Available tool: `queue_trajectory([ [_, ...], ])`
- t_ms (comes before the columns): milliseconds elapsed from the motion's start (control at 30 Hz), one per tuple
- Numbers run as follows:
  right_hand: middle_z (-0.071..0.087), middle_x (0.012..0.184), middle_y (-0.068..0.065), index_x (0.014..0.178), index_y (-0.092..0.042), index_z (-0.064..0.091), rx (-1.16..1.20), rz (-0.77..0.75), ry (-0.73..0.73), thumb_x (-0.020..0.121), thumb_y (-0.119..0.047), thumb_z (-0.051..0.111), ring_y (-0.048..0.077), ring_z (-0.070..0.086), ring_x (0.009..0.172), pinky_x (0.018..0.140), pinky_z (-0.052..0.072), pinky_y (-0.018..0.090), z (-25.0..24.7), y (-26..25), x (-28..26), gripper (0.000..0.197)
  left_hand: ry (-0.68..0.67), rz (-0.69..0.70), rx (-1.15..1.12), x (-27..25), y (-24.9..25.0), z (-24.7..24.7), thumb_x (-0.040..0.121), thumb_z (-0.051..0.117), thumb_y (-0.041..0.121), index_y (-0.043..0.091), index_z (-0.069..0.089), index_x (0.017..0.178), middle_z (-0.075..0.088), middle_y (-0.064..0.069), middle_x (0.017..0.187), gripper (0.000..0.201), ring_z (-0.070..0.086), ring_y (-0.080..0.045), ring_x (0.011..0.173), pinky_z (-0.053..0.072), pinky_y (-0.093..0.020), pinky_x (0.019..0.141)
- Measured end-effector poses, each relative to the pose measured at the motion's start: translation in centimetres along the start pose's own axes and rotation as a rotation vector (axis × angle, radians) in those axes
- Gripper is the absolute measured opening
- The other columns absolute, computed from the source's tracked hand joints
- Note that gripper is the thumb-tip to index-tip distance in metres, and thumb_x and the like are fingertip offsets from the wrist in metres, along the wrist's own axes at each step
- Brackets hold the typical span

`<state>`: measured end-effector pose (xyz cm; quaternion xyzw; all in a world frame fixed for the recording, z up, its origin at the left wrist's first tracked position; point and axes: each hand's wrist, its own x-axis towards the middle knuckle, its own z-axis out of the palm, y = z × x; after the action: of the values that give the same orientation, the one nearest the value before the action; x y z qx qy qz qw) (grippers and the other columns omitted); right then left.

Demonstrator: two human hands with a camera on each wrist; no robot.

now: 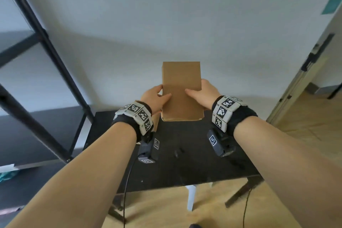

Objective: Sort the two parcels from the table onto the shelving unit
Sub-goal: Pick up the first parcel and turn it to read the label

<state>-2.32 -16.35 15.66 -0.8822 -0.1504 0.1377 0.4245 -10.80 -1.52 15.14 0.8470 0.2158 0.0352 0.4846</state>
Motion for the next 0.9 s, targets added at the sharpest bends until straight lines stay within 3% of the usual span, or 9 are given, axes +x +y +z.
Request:
queue_trajectory([
  [67,0.063,0.126,0.007,0.131,-0.011,0.049,0.013,-0.059,0.041,0.086,-0.04,0.063,0.027,0.06,0.116,0.093,0.047,0.032,-0.8,-1.9,-2.2,0.055,0.038,0.054,-0.009,-2.0,1.0,-1.5,0.092,0.054,0.026,0.021,0.043,0.139,0.065,-0.013,0.122,0.049,0.064,-0.03,0.108,0.056,-0.043,0.09],
  [333,0.061,0.114,0.0,0.13,-0.012,0.048,0.108,-0.232,0.115,0.089,-0.038,0.059,0.022,0.059,0.109,0.092,0.046,0.031,-4.0,-6.9,-8.1,0.05,0.107,0.167,-0.081,-6.8,5.2,-5.6,0.087,0.061,0.025,0.023,0.035,0.145,0.064,-0.012,0.126,0.064,0.062,-0.03,0.112,0.054,-0.049,0.093],
  [433,0.062,0.125,0.001,0.137,-0.013,0.044,0.186,-0.251,0.137,0.088,-0.042,0.06,0.021,0.058,0.114,0.101,0.048,0.037,-5.0,-7.7,-9.1,0.06,0.14,0.191,-0.076,-7.6,6.1,-6.3,0.085,0.062,0.026,0.021,0.03,0.148,0.061,-0.011,0.131,0.071,0.059,-0.03,0.118,0.05,-0.05,0.098],
  [567,0.058,0.129,0.003,0.139,-0.015,0.041,0.288,-0.229,0.124,0.082,-0.059,0.055,0.023,0.058,0.117,0.102,0.048,0.043,-6.2,-8.3,-9.8,0.074,0.191,0.226,-0.003,-8.5,7.1,-6.4,0.085,0.064,0.026,0.017,0.028,0.149,0.056,-0.008,0.137,0.074,0.054,-0.025,0.126,0.041,-0.047,0.108],
  [667,0.057,0.131,0.004,0.14,-0.019,0.043,0.394,-0.168,0.086,0.063,-0.083,0.047,0.024,0.059,0.116,0.095,0.052,0.047,-7.1,-8.4,-10.1,0.101,0.2,0.26,-0.004,-8.9,7.7,-6.2,0.083,0.067,0.019,0.017,0.027,0.149,0.052,-0.007,0.141,0.078,0.051,-0.024,0.128,0.04,-0.047,0.109],
  [733,0.06,0.127,0.002,0.136,-0.023,0.049,0.452,-0.144,0.057,0.053,-0.092,0.041,0.026,0.06,0.114,0.094,0.052,0.049,-7.7,-8.5,-10.3,0.108,0.203,0.269,-0.017,-9.3,8.1,-6.1,0.08,0.07,0.017,0.02,0.024,0.15,0.051,-0.006,0.142,0.084,0.056,-0.025,0.123,0.043,-0.046,0.106],
  [833,0.055,0.133,-0.001,0.14,-0.028,0.046,0.505,-0.112,0.01,0.059,-0.092,0.033,0.028,0.054,0.12,0.099,0.046,0.052,-8.6,-8.4,-10.7,0.104,0.176,0.266,-0.081,-10.1,9.1,-5.6,0.069,0.079,0.034,0.025,0.019,0.15,0.047,0.0,0.141,0.101,0.052,-0.02,0.122,0.042,-0.04,0.106],
  [900,0.05,0.141,-0.001,0.144,-0.032,0.041,0.54,-0.087,-0.008,0.057,-0.093,0.033,0.029,0.051,0.124,0.099,0.045,0.051,-9.0,-8.0,-10.5,0.106,0.146,0.236,-0.192,-10.6,10.0,-5.1,0.062,0.076,0.053,0.031,0.018,0.15,0.043,0.0,0.145,0.108,0.044,-0.022,0.131,0.036,-0.046,0.111],
])
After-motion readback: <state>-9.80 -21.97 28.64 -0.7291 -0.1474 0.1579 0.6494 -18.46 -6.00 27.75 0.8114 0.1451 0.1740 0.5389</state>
